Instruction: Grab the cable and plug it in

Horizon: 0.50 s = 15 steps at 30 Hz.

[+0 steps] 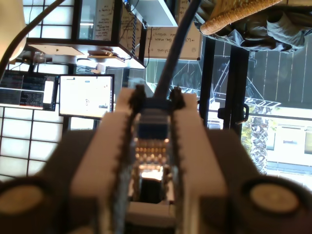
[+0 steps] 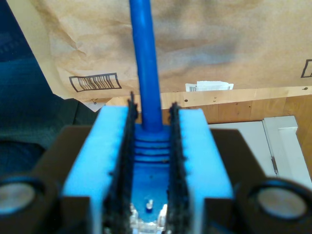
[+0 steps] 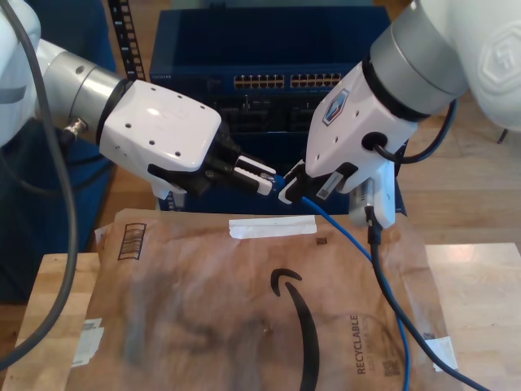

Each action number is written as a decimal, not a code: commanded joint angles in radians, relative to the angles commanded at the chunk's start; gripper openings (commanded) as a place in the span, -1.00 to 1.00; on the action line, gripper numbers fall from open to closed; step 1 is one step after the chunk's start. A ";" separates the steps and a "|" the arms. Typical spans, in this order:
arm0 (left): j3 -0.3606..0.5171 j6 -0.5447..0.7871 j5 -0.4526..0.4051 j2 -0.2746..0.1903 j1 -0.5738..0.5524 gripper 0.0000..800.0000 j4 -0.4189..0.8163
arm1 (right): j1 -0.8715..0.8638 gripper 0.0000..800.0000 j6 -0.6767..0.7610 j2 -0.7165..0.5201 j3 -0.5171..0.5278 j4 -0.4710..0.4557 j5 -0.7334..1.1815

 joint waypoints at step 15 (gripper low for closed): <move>-0.009 -0.060 0.041 0.005 0.031 -0.99 -0.034 | -0.017 0.99 -0.192 -0.089 0.002 0.002 -0.078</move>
